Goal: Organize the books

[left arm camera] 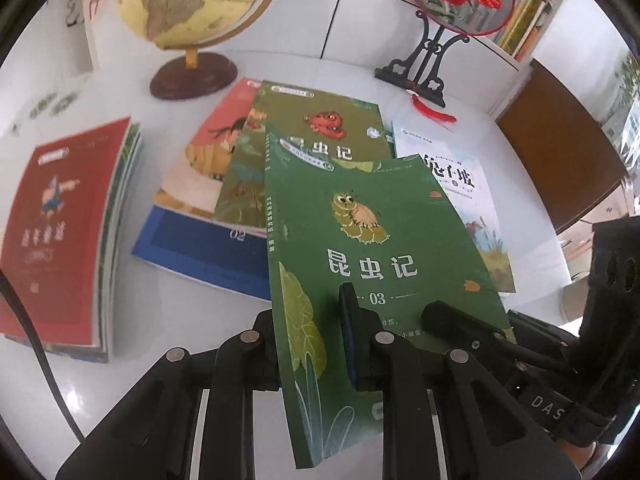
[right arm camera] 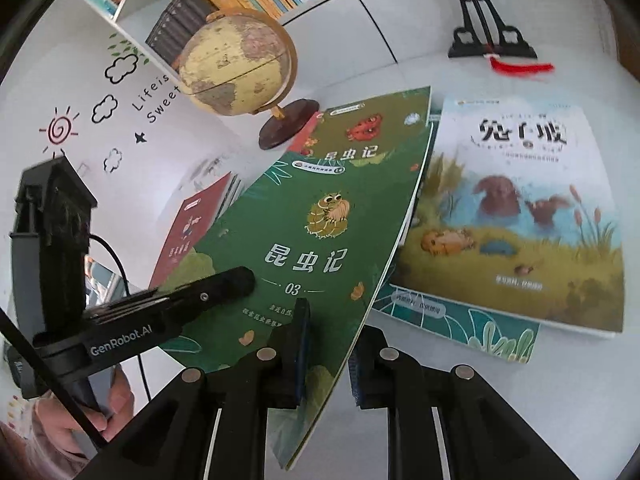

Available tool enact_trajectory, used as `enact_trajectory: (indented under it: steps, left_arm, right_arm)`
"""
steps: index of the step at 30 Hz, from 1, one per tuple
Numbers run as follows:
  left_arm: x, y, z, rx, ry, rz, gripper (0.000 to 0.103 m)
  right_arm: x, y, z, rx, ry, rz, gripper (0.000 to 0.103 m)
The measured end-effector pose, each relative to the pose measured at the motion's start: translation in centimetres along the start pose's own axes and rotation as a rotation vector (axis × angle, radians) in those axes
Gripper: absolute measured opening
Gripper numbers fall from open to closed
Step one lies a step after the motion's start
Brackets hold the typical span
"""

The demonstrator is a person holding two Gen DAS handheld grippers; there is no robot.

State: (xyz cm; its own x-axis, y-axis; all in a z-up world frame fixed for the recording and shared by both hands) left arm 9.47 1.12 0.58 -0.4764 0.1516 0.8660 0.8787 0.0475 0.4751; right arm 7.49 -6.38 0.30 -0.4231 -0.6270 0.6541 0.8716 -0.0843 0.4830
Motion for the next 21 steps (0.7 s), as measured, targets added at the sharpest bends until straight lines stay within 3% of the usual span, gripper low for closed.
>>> enact_trajectory:
  steps: [16, 21]
  left_arm:
    - [2.6, 1.2, 2.4, 0.050, -0.038, -0.081, 0.017]
    - [3.8, 1.8, 4.7, 0.105, -0.081, -0.112, 0.017]
  right_arm:
    - [0.6, 1.2, 3.5, 0.080, -0.026, -0.054, 0.017]
    - [0.7, 2.0, 5.8, 0.145, -0.046, -0.089, 0.017]
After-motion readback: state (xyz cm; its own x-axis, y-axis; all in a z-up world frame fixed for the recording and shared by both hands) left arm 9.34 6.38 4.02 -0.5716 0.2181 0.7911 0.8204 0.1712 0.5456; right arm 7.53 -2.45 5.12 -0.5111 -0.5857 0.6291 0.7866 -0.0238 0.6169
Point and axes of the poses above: each gripper's, at about its wrist camera, not at the fingertips, and x roughly against the way its jaws point, z to its left, y to its top, the point moved 7 cm from there along -x, roughly the way its jaws point, and after that the axes turned 6 degrees about y, right-handed, at the moved point
